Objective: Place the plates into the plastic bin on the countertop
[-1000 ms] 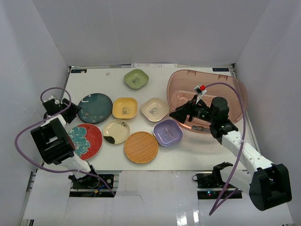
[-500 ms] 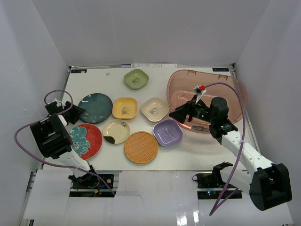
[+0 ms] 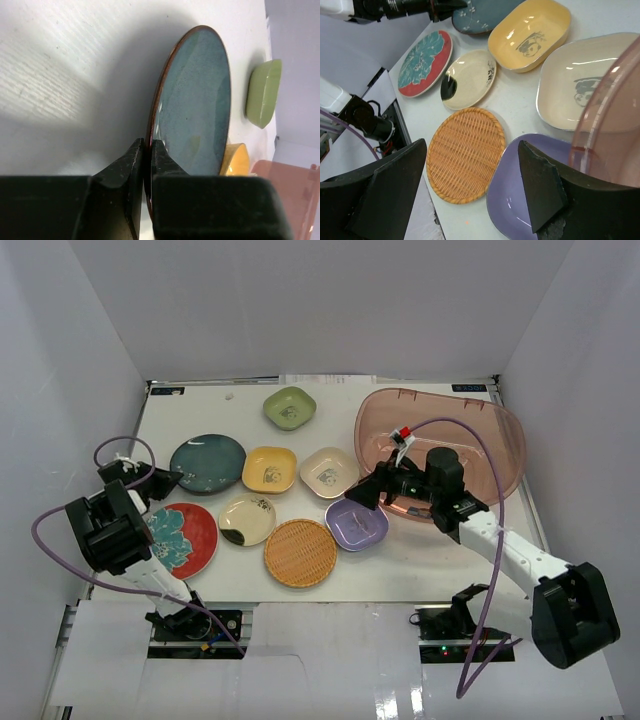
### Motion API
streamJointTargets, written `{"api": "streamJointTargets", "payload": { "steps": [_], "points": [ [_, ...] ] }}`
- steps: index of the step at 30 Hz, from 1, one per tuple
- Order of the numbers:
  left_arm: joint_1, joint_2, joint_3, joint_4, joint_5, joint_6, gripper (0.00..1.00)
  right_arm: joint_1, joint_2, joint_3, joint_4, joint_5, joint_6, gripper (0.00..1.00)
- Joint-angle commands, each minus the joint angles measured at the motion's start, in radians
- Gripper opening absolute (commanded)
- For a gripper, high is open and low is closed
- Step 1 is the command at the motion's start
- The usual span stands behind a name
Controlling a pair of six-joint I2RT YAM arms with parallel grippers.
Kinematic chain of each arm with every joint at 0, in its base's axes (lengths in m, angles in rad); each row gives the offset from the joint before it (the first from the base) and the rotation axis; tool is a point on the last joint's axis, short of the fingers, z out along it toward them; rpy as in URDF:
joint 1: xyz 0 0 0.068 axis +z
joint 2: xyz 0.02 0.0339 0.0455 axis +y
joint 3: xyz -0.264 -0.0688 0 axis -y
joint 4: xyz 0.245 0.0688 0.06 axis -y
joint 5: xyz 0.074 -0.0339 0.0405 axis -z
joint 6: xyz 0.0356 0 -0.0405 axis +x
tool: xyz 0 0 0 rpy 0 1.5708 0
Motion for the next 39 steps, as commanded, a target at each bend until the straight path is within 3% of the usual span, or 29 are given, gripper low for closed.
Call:
{"api": "streamJointTargets", "payload": {
  "steps": [1,5,9,14,19,23,28,32,35,37,39],
  "points": [
    [0.005,-0.116,-0.028,0.069,-0.065,-0.074,0.00,0.061,0.044,0.068,0.006,0.042,-0.012,0.80],
    [0.005,-0.261,-0.083,0.174,-0.079,-0.212,0.00,0.134,0.129,0.141,-0.008,0.075,-0.003,0.83],
    [-0.011,-0.448,-0.134,0.306,-0.019,-0.353,0.00,0.188,0.212,0.218,0.005,0.121,0.034,0.98],
    [-0.083,-0.608,-0.078,0.179,-0.069,-0.335,0.00,0.237,0.347,0.353,0.015,0.129,0.086,0.96],
    [-0.227,-0.657,-0.091,0.132,-0.002,-0.350,0.00,0.239,0.410,0.515,-0.044,0.181,0.102,0.90],
    [-0.295,-0.702,-0.156,0.208,0.097,-0.430,0.00,0.236,0.436,0.589,-0.110,0.270,0.074,0.90],
    [-0.395,-0.705,-0.162,0.302,0.211,-0.497,0.00,0.228,0.464,0.586,-0.127,0.339,0.077,0.91],
    [-0.456,-0.668,-0.185,0.431,0.257,-0.580,0.00,0.219,0.430,0.537,-0.132,0.423,0.086,1.00],
    [-0.485,-0.661,-0.177,0.442,0.272,-0.574,0.00,0.216,0.400,0.508,-0.129,0.430,0.088,0.83],
    [-0.510,-0.650,-0.171,0.437,0.294,-0.570,0.00,0.214,0.374,0.478,-0.100,0.428,0.109,0.59],
    [-0.530,-0.648,-0.173,0.431,0.300,-0.553,0.00,0.210,0.351,0.450,-0.074,0.430,0.138,0.59]
  ]
}}
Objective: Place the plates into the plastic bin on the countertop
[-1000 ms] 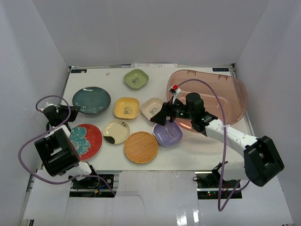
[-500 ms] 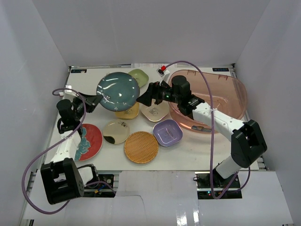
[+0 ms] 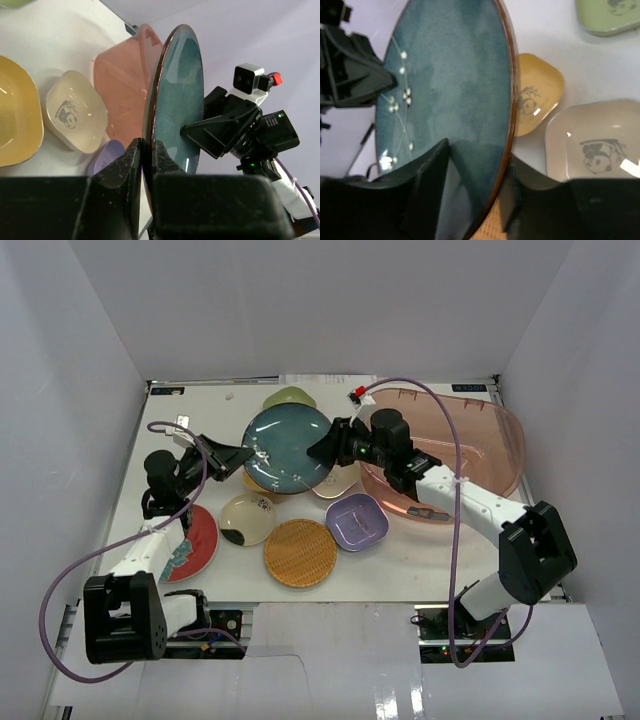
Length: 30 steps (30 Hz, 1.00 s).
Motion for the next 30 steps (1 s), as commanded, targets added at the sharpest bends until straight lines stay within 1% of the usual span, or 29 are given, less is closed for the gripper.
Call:
{"api": "streamJointTargets", "payload": {
  "steps": [1,2,3,4,5,6,7,8,9,10,11,12,13,14,15,16,17,18,19,20,21,23,24,26,28,30],
  "points": [
    [-0.036,-0.032,0.036,0.134,0.094,-0.063,0.00,-0.013,-0.057,-0.041,0.058,0.051,0.032,0.41],
    [-0.040,-0.031,0.043,0.096,0.094,-0.051,0.00,-0.015,-0.068,-0.052,0.071,0.052,0.042,0.29],
    [-0.042,-0.032,0.045,0.082,0.096,-0.037,0.00,-0.018,-0.090,-0.066,0.083,0.058,0.052,0.22],
    [-0.042,-0.031,0.049,0.068,0.100,-0.011,0.00,-0.023,-0.101,-0.085,0.098,0.063,0.073,0.12],
    [-0.077,-0.029,0.056,0.048,0.105,0.001,0.02,-0.027,-0.112,-0.092,0.101,0.063,0.079,0.08],
    [-0.091,-0.026,0.069,0.023,0.115,0.007,0.19,-0.041,-0.136,-0.096,0.101,0.064,0.082,0.08],
    [-0.096,-0.026,0.079,0.016,0.131,0.028,0.31,-0.053,-0.150,-0.103,0.100,0.064,0.090,0.08],
    [-0.111,-0.026,0.092,-0.032,0.160,0.044,0.43,-0.070,-0.164,-0.106,0.100,0.054,0.096,0.08],
    [-0.120,-0.029,0.127,-0.066,0.174,0.065,0.60,-0.114,-0.193,-0.107,0.100,0.042,0.105,0.08],
    [-0.134,-0.032,0.152,-0.102,0.194,0.123,0.67,-0.142,-0.209,-0.110,0.100,0.014,0.113,0.08],
    [-0.175,-0.034,0.178,-0.186,0.226,0.159,0.74,-0.177,-0.245,-0.115,0.100,-0.004,0.131,0.08],
    [-0.203,-0.038,0.233,-0.227,0.232,0.194,0.84,-0.252,-0.265,-0.118,0.101,-0.024,0.144,0.08],
    [-0.227,-0.043,0.255,-0.266,0.234,0.228,0.88,-0.294,-0.281,-0.119,0.098,-0.067,0.156,0.08],
    [-0.281,-0.047,0.275,-0.344,0.228,0.296,0.91,-0.381,-0.314,-0.122,0.086,-0.087,0.177,0.08],
    [-0.309,-0.052,0.293,-0.386,0.212,0.335,0.93,-0.430,-0.330,-0.126,0.077,-0.104,0.188,0.08],
    [-0.333,-0.064,0.327,-0.431,0.192,0.375,0.98,-0.473,-0.345,-0.129,0.066,-0.139,0.193,0.08],
    [-0.385,-0.072,0.344,-0.527,0.144,0.459,0.98,-0.560,-0.370,-0.129,0.031,-0.152,0.191,0.08],
    [-0.412,-0.078,0.370,-0.566,0.114,0.501,0.98,-0.605,-0.379,-0.129,0.007,-0.158,0.184,0.08],
    [-0.436,-0.101,0.375,-0.643,0.081,0.533,0.98,-0.642,-0.388,-0.130,-0.021,-0.155,0.171,0.08],
    [-0.483,-0.116,0.376,-0.664,0.050,0.583,0.98,-0.723,-0.397,-0.133,-0.082,-0.153,0.156,0.08],
    [-0.507,-0.132,0.373,-0.684,-0.005,0.610,0.98,-0.754,-0.402,-0.138,-0.110,-0.141,0.115,0.08],
    [-0.568,-0.187,0.370,-0.745,-0.067,0.663,0.98,-0.820,-0.414,-0.155,-0.155,-0.117,0.075,0.08],
    [-0.586,-0.208,0.364,-0.759,-0.147,0.712,0.98,-0.836,-0.414,-0.171,-0.193,-0.080,0.034,0.08],
    [-0.617,-0.259,0.324,-0.782,-0.238,0.749,0.98,-0.866,-0.417,-0.193,-0.205,-0.048,0.010,0.08],
    [-0.628,-0.323,0.298,-0.790,-0.355,0.782,0.98,-0.874,-0.405,-0.205,-0.213,-0.028,-0.014,0.08],
    [-0.637,-0.350,0.277,-0.804,-0.400,0.797,0.98,-0.874,-0.361,-0.198,-0.218,-0.026,-0.028,0.08]
  ]
}}
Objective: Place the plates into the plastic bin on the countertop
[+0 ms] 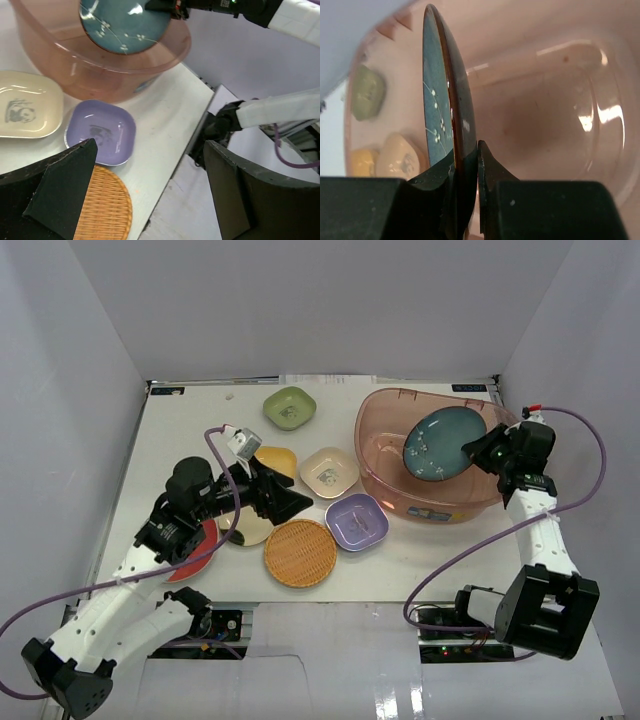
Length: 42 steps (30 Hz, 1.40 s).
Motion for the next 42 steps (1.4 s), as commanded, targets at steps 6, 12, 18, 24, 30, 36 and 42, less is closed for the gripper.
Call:
{"api": "streamJointTargets", "payload": {
  "steps": [6,12,18,24,30,36,42],
  "points": [
    [-0.045,-0.058,-0.022,-0.095,-0.233,0.105,0.98,0.011,0.185,0.083,0.056,-0.107,-0.058,0.08],
    [-0.048,-0.059,-0.022,-0.101,-0.256,0.110,0.98,0.063,0.345,0.157,0.010,-0.104,-0.090,0.08],
    [-0.048,-0.039,-0.022,-0.109,-0.297,0.111,0.98,0.074,0.414,0.220,-0.059,0.055,-0.124,0.77],
    [-0.048,-0.016,-0.027,-0.109,-0.317,0.110,0.98,0.074,0.420,0.277,-0.113,0.132,-0.184,0.98],
    [-0.042,-0.001,-0.031,-0.107,-0.375,0.101,0.98,0.123,0.305,0.299,-0.109,0.243,-0.221,0.90],
    [-0.032,-0.028,-0.016,-0.107,-0.505,0.072,0.98,0.407,0.088,0.205,-0.019,0.229,-0.163,0.92],
    [-0.031,-0.152,0.059,-0.083,-0.735,0.056,0.98,0.924,0.044,-0.015,0.307,0.367,0.115,0.90]
  ]
}}
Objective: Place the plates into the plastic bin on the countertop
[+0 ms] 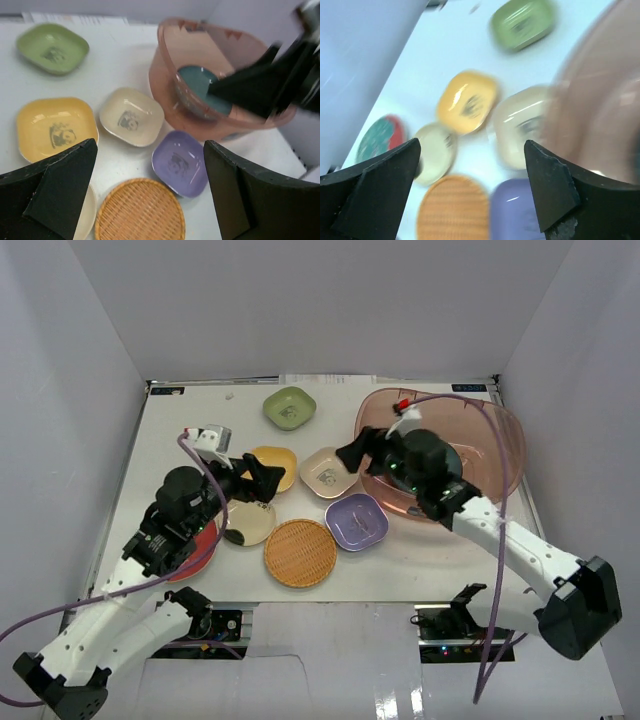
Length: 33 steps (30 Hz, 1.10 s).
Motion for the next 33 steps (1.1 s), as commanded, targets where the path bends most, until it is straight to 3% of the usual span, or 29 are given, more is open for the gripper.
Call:
{"api": "streamJointTargets", "payload": {
  "steps": [1,6,7,12,20,33],
  "points": [
    [0.004,-0.104,0.085,0.038,-0.188,0.007,0.98,0.245,0.067,-0.098,0.187,0.129,0.188,0.89],
    [0.004,-0.146,0.138,0.034,-0.290,0.053,0.98,0.565,0.277,-0.043,0.351,0.295,0.335,0.77],
    [0.004,-0.149,0.160,0.031,-0.287,0.048,0.98,0.594,0.314,-0.029,0.372,0.297,0.361,0.72],
    [0.003,-0.147,0.246,-0.054,-0.216,0.005,0.98,0.732,0.567,0.163,0.425,0.277,0.452,0.66],
    [0.003,-0.166,0.280,-0.192,-0.064,-0.067,0.98,0.788,0.875,0.369,0.377,0.211,0.628,0.62],
    [0.004,-0.206,0.195,-0.195,0.066,-0.113,0.98,0.788,1.095,0.580,0.250,0.153,0.672,0.59]
  ]
}}
